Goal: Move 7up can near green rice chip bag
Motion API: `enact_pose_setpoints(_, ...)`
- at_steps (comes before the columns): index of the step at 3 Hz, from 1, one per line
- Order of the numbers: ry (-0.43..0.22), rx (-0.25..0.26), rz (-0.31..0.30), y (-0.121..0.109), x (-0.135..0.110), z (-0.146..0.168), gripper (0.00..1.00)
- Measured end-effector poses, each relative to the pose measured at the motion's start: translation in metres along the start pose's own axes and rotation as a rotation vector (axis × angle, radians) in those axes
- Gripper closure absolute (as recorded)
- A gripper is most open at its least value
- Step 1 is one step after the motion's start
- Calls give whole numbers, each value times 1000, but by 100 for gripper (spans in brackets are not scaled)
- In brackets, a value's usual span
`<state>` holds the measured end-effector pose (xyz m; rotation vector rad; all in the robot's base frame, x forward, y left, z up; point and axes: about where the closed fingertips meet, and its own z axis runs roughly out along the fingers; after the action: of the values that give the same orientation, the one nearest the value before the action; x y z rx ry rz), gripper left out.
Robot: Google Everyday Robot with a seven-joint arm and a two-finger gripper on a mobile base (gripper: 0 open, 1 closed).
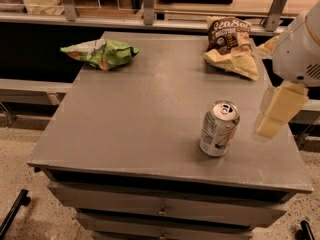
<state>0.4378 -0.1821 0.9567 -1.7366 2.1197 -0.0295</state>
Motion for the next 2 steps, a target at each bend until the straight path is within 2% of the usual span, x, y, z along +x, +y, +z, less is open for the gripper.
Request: enact_pose_setpoints(2, -156, -131, 26, 9, -15, 29, 0)
